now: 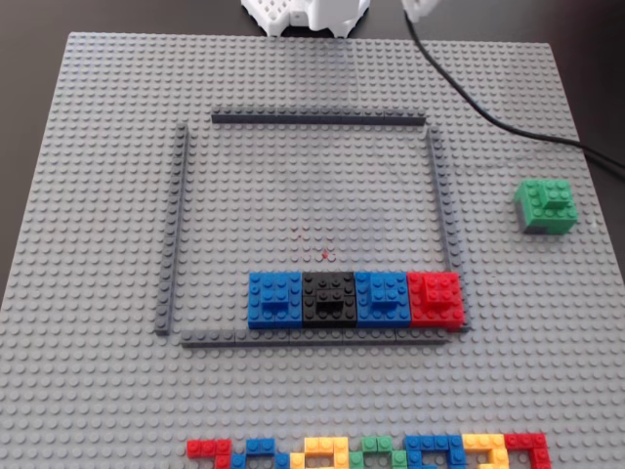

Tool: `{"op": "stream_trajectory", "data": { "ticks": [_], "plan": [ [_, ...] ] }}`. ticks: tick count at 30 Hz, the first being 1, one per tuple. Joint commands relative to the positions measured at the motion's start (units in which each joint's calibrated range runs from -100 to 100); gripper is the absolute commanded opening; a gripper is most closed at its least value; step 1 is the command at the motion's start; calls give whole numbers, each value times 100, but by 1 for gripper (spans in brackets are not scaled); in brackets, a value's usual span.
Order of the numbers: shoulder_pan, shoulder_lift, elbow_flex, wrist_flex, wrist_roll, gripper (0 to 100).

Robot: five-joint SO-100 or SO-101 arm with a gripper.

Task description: Grab the cube and place it into the grid

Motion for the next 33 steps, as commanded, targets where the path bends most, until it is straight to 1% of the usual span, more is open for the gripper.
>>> {"op": "stream_trajectory", "data": {
  "ticks": [1, 16, 24, 29, 33],
  "plan": [
    [-119, 516, -816, -46, -103, 0],
    [-1062, 2545, -2076, -481, -674, 0],
    [-1195, 3801, -3009, -657, -542, 0],
    [-1187, 4704, -3807, -574, -425, 0],
    [-1128, 5176, -4142, -555, -386, 0]
  ]
}}
